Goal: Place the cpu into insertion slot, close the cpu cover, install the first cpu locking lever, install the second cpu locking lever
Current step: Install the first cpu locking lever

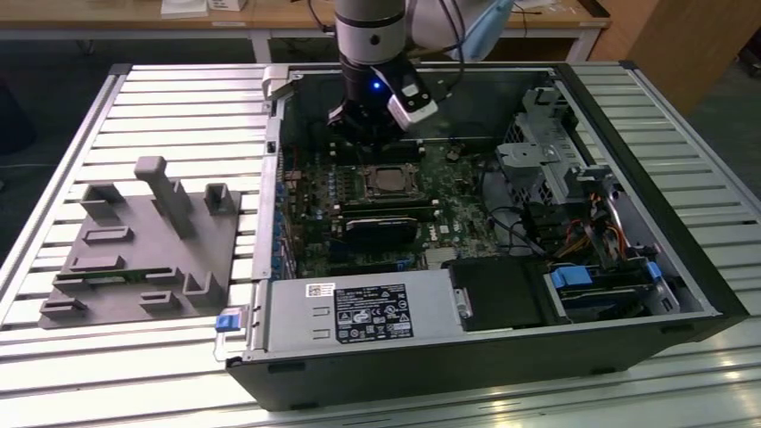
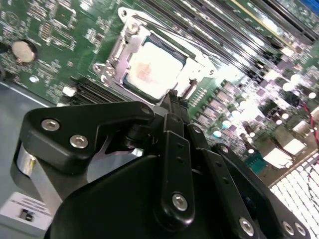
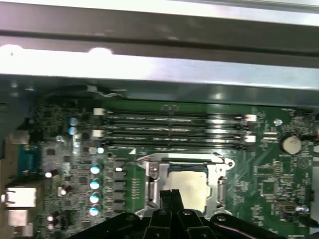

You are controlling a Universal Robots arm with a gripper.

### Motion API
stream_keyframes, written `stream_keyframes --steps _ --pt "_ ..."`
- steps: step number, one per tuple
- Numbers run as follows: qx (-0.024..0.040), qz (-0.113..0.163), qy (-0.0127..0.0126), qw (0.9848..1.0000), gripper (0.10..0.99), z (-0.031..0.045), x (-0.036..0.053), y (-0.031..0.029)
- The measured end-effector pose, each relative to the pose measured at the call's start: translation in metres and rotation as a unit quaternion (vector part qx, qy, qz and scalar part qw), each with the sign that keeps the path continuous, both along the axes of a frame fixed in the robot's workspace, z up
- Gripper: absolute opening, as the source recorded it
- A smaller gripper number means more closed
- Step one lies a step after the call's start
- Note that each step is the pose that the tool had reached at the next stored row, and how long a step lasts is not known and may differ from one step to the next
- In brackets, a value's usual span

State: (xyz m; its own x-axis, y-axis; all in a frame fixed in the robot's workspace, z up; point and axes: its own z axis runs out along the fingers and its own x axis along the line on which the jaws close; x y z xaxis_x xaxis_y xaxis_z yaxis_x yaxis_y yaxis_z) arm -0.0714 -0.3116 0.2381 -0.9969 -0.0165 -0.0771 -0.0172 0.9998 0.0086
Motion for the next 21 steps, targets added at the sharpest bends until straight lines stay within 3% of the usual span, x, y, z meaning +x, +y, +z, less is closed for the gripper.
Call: stream_keyframes --steps 5,12,21 --pt "0.0 0.0 -0.0001 1.0 0.106 0.0 -0.0107 0.0" --pt "0.0 0.0 -0.0026 1.0 0.106 0.006 -0.0114 0.0" --pt "0.0 0.0 -0.0031 1.0 0.106 0.0117 -0.0114 0.0"
